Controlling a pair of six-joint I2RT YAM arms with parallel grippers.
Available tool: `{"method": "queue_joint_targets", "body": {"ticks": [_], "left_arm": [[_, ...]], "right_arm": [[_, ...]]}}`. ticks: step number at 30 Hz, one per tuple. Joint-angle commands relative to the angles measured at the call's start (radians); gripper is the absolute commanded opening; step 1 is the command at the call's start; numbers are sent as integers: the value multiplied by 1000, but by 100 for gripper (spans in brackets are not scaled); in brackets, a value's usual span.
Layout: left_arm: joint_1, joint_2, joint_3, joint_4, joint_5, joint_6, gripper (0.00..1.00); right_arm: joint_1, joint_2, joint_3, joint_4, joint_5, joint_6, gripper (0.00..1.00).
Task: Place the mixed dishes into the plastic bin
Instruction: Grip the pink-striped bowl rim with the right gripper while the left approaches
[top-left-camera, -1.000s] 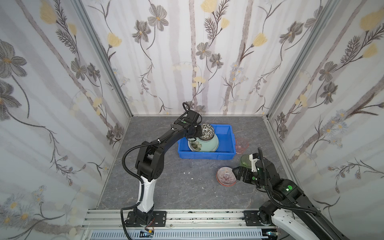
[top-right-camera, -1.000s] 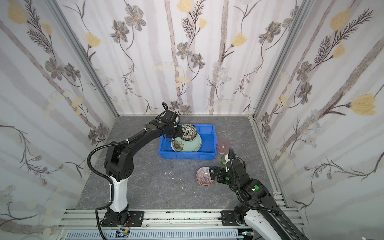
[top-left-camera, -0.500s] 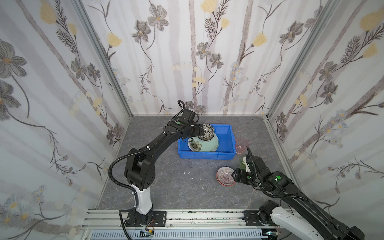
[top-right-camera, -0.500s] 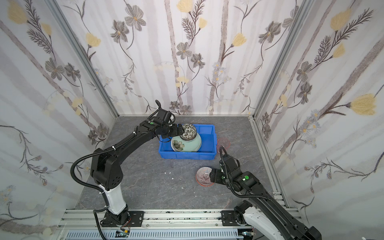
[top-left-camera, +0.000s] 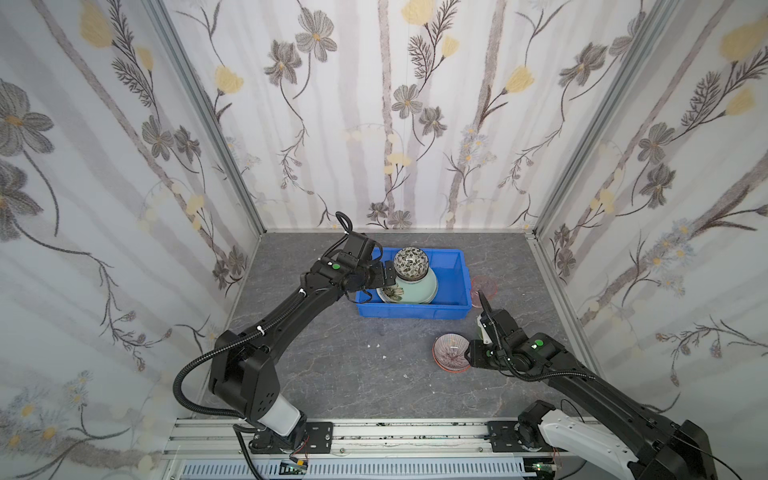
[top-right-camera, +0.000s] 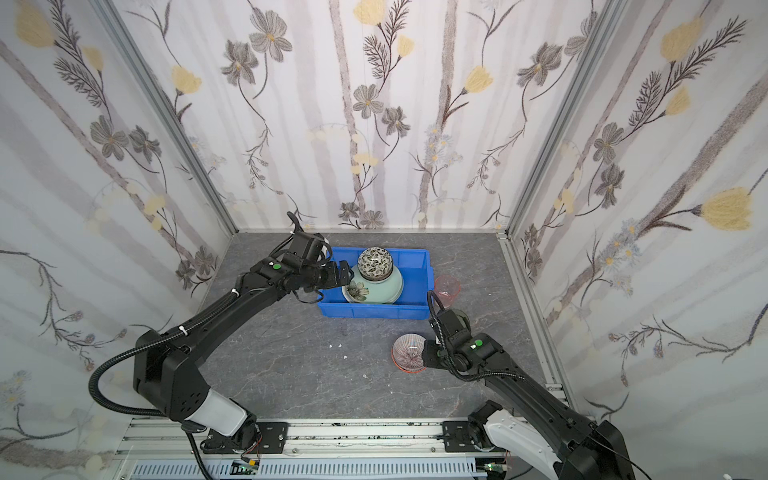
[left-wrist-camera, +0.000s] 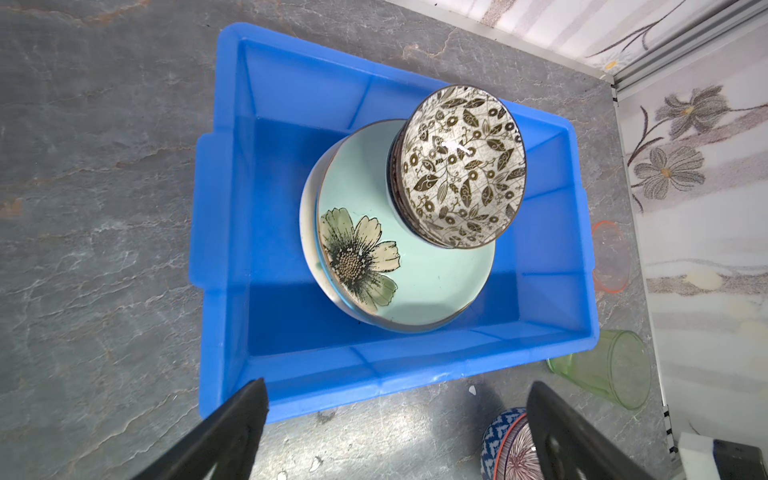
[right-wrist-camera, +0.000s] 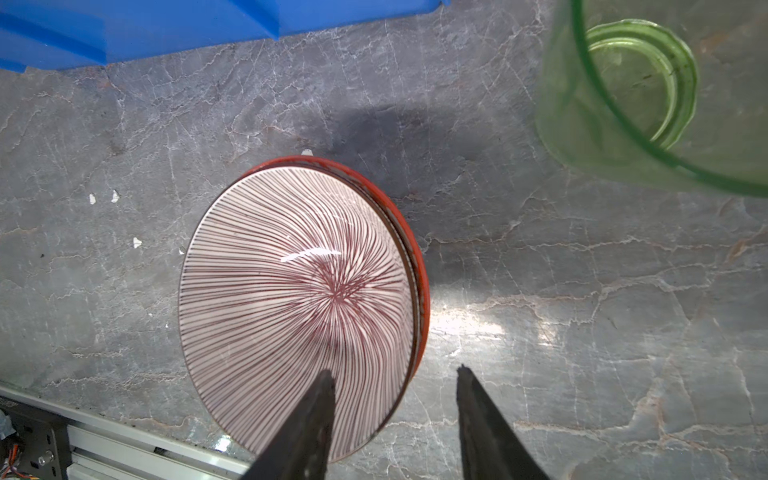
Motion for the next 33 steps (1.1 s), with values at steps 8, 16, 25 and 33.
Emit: {"method": "queue_joint_targets", "body": {"ticks": [8, 16, 25, 33], "left_arm": [[-1, -112, -123, 7, -43, -41, 100], [-5, -162, -202, 10, -48, -75, 100], [-110, -197, -274, 16, -84, -135, 100], [-188, -239, -318, 26, -116, -207, 100]], "right_arm": [[3, 86, 26, 80, -1, -47, 30], [3, 132, 63, 65, 29, -82, 18], [2, 169, 89, 78, 22, -113, 8], [1, 188, 112, 78, 17, -134, 2]]}}
